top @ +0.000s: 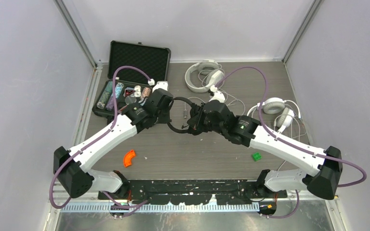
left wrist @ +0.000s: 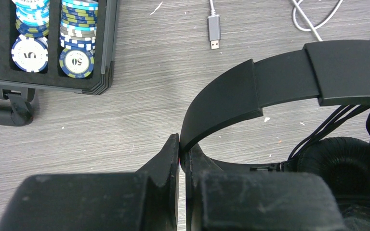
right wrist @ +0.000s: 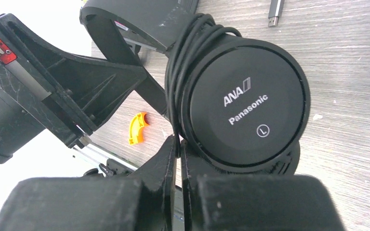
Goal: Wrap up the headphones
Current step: Wrap the headphones cable around the headphones.
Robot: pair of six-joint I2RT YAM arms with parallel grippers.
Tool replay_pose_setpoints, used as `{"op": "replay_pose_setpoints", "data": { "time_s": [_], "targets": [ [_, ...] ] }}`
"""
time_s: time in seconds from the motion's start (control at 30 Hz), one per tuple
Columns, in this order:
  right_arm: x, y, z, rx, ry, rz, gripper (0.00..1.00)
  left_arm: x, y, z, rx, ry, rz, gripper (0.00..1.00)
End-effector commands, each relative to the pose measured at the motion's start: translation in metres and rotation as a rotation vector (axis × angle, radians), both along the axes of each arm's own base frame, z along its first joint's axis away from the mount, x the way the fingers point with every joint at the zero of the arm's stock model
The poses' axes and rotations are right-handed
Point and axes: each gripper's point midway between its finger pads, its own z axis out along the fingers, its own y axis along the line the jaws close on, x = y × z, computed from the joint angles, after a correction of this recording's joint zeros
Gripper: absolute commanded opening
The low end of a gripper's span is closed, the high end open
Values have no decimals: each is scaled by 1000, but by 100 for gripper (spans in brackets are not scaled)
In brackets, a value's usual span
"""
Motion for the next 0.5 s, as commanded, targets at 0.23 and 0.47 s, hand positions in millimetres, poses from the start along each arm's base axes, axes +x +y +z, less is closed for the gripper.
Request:
{"op": "replay_pose_setpoints", "data": {
  "time_s": [0.23, 0.47],
  "targets": [
    [7, -13, 21, -8, -110, -40, 10, 12, -6, 30, -107, -102, 58, 0],
    [8, -7, 17, -26, -106, -31, 15, 16, -8, 30, -103, -100, 66, 0]
  ]
}}
